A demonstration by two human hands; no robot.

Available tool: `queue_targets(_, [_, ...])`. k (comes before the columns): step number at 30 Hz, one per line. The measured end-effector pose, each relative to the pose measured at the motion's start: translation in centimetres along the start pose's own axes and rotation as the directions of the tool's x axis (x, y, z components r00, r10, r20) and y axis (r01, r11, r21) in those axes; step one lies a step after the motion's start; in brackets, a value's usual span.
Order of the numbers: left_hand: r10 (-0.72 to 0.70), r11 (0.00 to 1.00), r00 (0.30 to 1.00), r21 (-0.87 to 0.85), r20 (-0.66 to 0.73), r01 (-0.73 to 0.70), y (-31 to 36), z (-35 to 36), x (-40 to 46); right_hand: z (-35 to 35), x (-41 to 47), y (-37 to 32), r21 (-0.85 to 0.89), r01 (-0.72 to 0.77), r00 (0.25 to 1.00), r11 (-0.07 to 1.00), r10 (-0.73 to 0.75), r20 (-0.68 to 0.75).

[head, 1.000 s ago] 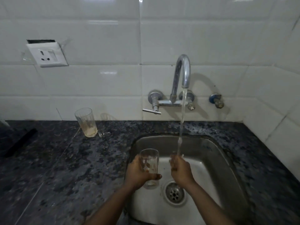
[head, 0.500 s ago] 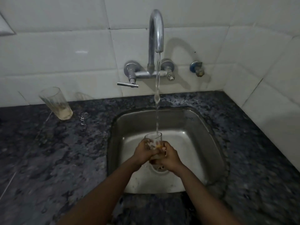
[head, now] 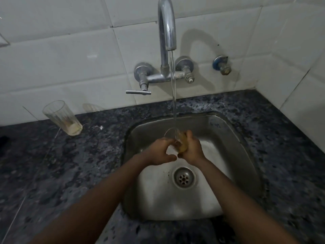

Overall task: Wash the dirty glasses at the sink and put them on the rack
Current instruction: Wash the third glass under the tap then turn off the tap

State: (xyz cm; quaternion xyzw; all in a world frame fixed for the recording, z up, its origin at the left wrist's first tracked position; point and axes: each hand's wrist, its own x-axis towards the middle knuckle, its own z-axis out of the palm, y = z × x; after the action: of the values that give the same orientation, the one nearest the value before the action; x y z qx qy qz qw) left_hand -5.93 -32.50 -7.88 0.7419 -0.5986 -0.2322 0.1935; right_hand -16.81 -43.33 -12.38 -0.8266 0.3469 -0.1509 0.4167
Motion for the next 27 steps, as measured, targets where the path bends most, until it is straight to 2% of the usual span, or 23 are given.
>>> queue_targets(2, [-0.087, 0.994, 0.984, 0.085, 0.158, 0.074, -0.4, -0.4, 1.5, -0.4, 0.7, -0.3, -0.145, 0.109, 0.994, 0.983, -0.106, 0.028])
queue_targets(4, [-0.184, 0.983, 0.953, 0.061, 0.239, 0.175, -0.7, -0.4, 2.9, -0.6, 1.3, -0.6, -0.238, 0.225, 0.974, 0.945, -0.218, 0.056])
queue_targets(6, [-0.216, 0.939, 0.926, -0.193, 0.31, 0.284, -0.3, -0.7, 3.5, -0.8, 1.8, -1.1, -0.31, 0.323, 0.946, 0.894, -0.315, 0.077])
queue_targets(9, [-0.153, 0.72, 0.934, -0.611, 0.323, 0.329, 0.9, -1.3, 3.3, -1.4, 2.5, -1.2, -0.333, 0.346, 0.935, 0.877, -0.351, 0.046])
queue_targets(10, [-0.129, 0.664, 0.935, -0.672, 0.331, 0.329, 1.0, -1.2, 3.1, -1.7, 2.7, -1.0, -0.327, 0.339, 0.938, 0.882, -0.346, 0.039])
queue_targets(11, [-0.112, 0.705, 0.937, -0.638, 0.332, 0.31, 1.1, -1.1, 3.0, -2.0, 2.9, -0.9, -0.328, 0.334, 0.94, 0.884, -0.339, 0.044])
queue_targets(12, [-0.104, 0.847, 0.938, -0.465, 0.331, 0.258, 1.1, -1.0, 2.9, -2.3, 3.0, -0.8, -0.345, 0.332, 0.941, 0.878, -0.335, 0.055])
queue_targets(13, [-0.109, 0.986, 0.941, -0.088, 0.32, 0.144, 0.8, -0.9, 2.9, -2.6, 3.1, -0.8, -0.384, 0.324, 0.944, 0.865, -0.324, 0.068])
queue_targets(14, [-0.116, 0.942, 0.949, 0.334, 0.294, 0.011, 0.5, -0.9, 2.9, -2.9, 3.1, -0.9, -0.435, 0.317, 0.946, 0.842, -0.314, 0.082])
queue_targets(15, [-0.073, 0.792, 0.961, 0.601, 0.266, -0.106, 0.0, -0.8, 2.8, -3.1, 3.1, -1.1, -0.498, 0.312, 0.947, 0.809, -0.31, 0.089])
queue_targets(16, [-0.022, 0.671, 0.969, 0.722, 0.245, -0.168, -0.4, -0.8, 2.5, -3.4, 3.1, -1.4, -0.559, 0.311, 0.944, 0.769, -0.318, 0.088])
queue_targets(18, [0.035, 0.623, 0.983, 0.765, 0.182, -0.164, -1.3, -0.3, 1.8, -4.1, 3.0, -2.1, -0.663, 0.32, 0.934, 0.677, -0.343, 0.1])
queue_targets(21, [-0.076, 0.675, 0.98, 0.733, 0.185, -0.086, -2.7, 1.5, 0.4, -5.3, 2.9, -2.6, -0.787, 0.392, 0.854, 0.476, -0.506, 0.12])
queue_targets(23, [-0.151, 0.786, 0.973, 0.618, 0.174, 0.011, -3.2, 2.8, -0.2, -5.8, 3.1, -2.3, -0.853, 0.399, 0.826, 0.338, -0.536, 0.174])
queue_targets(25, [-0.195, 0.906, 0.97, 0.405, 0.144, 0.122, -2.7, 2.9, -0.4, -6.1, 3.1, -2.3, -0.877, 0.402, 0.836, 0.264, -0.497, 0.233])
queue_targets(27, [-0.236, 0.971, 0.97, 0.047, 0.064, 0.233, -2.1, 2.6, -0.1, -6.2, 2.9, -2.3, -0.884, 0.392, 0.835, 0.256, -0.501, 0.225])
